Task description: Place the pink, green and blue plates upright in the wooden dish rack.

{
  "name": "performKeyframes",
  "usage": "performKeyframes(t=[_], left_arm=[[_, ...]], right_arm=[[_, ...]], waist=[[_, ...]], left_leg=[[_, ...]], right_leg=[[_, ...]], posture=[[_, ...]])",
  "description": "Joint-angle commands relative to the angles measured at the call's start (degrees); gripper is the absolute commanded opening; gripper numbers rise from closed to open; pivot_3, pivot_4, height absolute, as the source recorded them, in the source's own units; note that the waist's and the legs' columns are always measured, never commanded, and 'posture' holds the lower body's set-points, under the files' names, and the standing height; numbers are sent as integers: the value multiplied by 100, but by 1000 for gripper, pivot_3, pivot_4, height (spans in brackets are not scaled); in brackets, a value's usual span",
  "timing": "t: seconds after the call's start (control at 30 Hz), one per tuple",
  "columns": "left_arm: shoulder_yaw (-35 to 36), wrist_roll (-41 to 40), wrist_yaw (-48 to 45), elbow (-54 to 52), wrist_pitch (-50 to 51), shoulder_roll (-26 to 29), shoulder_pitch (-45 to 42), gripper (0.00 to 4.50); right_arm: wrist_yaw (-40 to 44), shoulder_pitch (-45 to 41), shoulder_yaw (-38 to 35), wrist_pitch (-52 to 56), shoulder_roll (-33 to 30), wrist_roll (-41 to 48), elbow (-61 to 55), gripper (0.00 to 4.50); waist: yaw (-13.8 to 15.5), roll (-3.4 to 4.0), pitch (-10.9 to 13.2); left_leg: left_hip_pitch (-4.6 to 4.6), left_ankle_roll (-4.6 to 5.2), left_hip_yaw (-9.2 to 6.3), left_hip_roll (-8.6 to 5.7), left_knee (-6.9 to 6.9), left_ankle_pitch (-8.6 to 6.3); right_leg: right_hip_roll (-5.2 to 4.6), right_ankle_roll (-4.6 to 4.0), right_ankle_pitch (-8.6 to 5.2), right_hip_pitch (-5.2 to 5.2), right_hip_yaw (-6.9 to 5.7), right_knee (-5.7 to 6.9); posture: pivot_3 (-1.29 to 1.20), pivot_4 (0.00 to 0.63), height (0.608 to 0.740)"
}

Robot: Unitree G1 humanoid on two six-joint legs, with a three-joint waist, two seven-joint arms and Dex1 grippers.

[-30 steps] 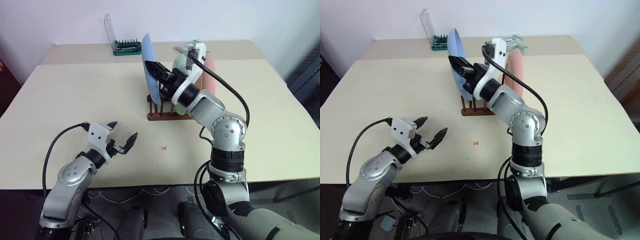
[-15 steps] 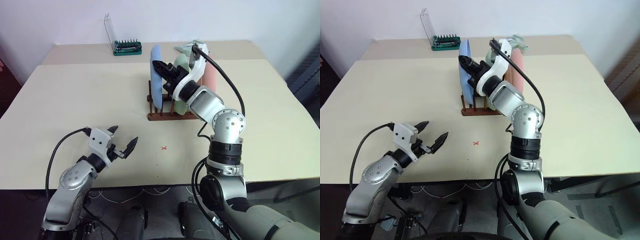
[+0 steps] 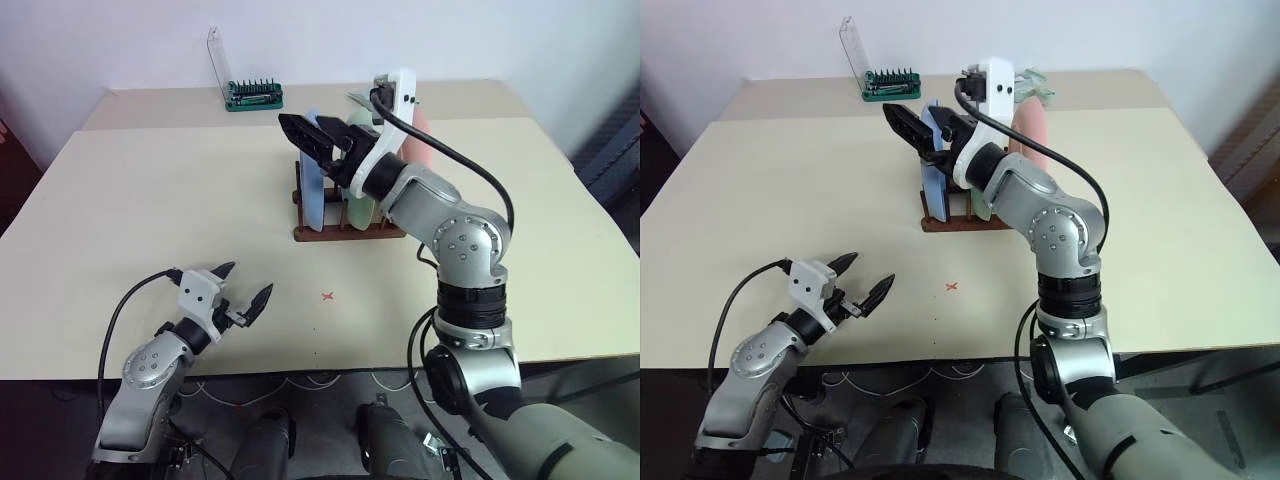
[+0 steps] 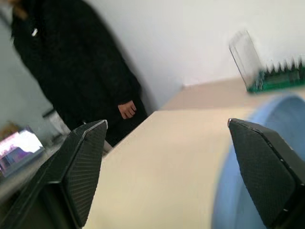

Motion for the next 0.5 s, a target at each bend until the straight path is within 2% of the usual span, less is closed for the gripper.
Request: performKeyframes(t=[0.03, 0.17, 0.23, 0.33, 0.43, 0.5], left_arm=[[-57, 34, -4, -143, -60, -30, -73, 4500], [-115, 34, 91, -332, 159, -24, -190, 4500], [-141, 35, 147, -446, 311, -19, -260, 4500], [-141, 6, 206, -562, 544, -2, -399, 4500], [-200, 29, 221, -573, 706, 7, -575, 4500], [-216, 31, 240, -542, 790, -1, -697, 4500]], right_arm=[[515, -267, 334, -506, -512, -593, -537, 4143], [1297, -48, 445, -1014, -1562, -1172, -1076, 4143], [1706, 319, 110, -1167, -2158, -1129, -1427, 4143], [2336, 1308, -876, -1225, -2995, -731, -1802, 4143], [3296, 2826, -1869, -1249, -3836, -502, -2076, 4143], [3695, 3677, -2292, -1321, -4138, -467, -2212, 4143]], waist=[[11, 0, 0], [60, -2, 0], [73, -4, -1], [88, -7, -3], [118, -6, -2], [124, 4, -3]], left_leg=[[0, 0, 0, 0, 0, 0], [-3, 0, 0, -1, 2, 0], [-8, 2, -3, -5, 6, 0], [-7, 10, -6, -6, 6, -5], [-2, 16, -7, -6, 8, -8], [4, 22, -3, -5, 6, -12]], right_leg=[[0, 0, 0, 0, 0, 0], [-2, 1, 0, 3, -1, -3], [-5, 4, -2, 12, -5, -12], [-7, 8, -4, 26, -10, -26], [-8, 9, -5, 44, -15, -42], [-8, 9, -5, 55, -18, -61]], posture=[[0, 150, 740], [0, 150, 740], [0, 150, 740], [0, 150, 740], [0, 150, 740], [0, 150, 740]])
